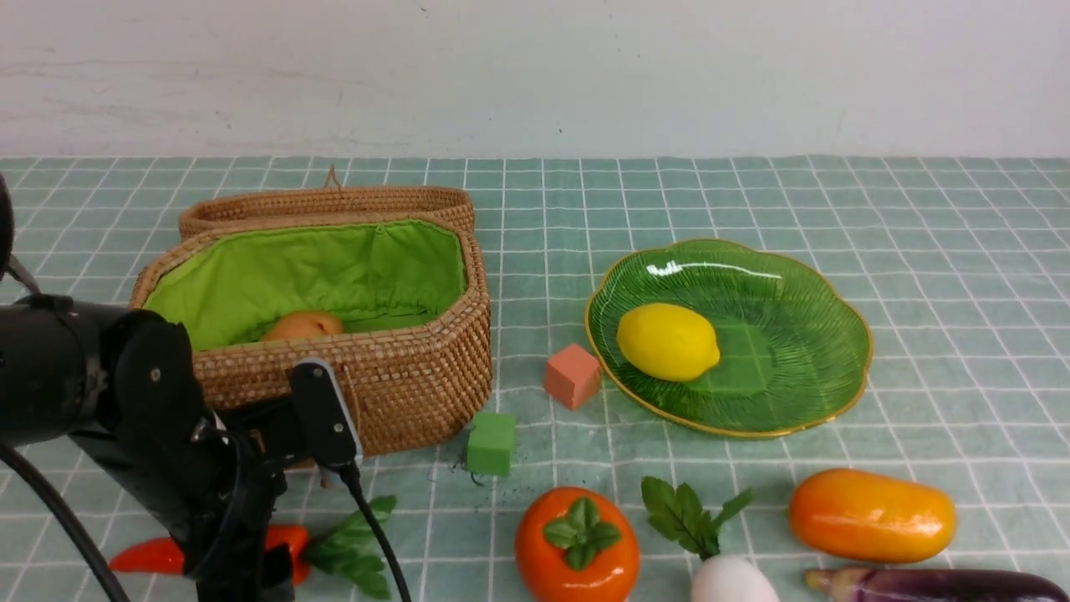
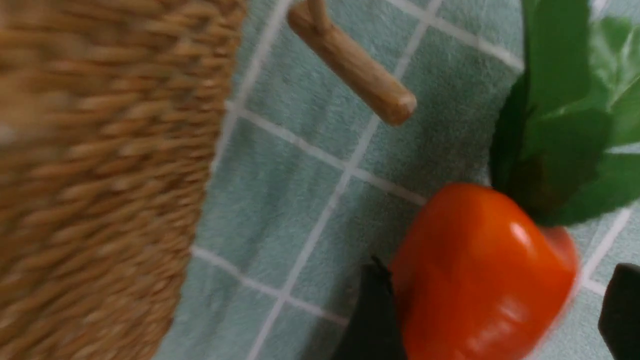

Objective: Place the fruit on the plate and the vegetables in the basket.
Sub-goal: Use the left arm to grab a carrot and put it into the left basket

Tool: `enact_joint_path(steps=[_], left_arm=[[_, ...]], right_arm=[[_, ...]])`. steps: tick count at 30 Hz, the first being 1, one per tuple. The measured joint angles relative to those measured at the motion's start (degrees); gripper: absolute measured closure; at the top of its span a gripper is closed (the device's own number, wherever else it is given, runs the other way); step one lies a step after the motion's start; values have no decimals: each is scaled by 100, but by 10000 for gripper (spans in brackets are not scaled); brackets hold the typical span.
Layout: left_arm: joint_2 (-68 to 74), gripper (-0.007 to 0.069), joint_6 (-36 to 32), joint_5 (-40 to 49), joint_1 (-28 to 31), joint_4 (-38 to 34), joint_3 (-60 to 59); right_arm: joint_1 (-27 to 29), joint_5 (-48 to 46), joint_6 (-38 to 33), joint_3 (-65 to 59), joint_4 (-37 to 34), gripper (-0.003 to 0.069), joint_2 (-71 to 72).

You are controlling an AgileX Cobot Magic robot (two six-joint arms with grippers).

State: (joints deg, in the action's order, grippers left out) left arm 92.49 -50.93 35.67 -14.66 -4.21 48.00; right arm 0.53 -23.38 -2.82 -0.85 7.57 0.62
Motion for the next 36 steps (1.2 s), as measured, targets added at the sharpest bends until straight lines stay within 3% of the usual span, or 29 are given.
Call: enact_joint_path(steps=[5,8,24,36], left_arm=[[142,160,0,-5,0,-84,0],[143,285,0,-5,0,-139,0],[-321,274,0,368,0,-494,0],[-2087,274,59,1421,0,-787,484]], right_arm=[[0,0,0,0,0,417,0],[0,0,0,0,0,417,0],[0,0,0,0,0,417,0],[0,0,0,0,0,417,0]])
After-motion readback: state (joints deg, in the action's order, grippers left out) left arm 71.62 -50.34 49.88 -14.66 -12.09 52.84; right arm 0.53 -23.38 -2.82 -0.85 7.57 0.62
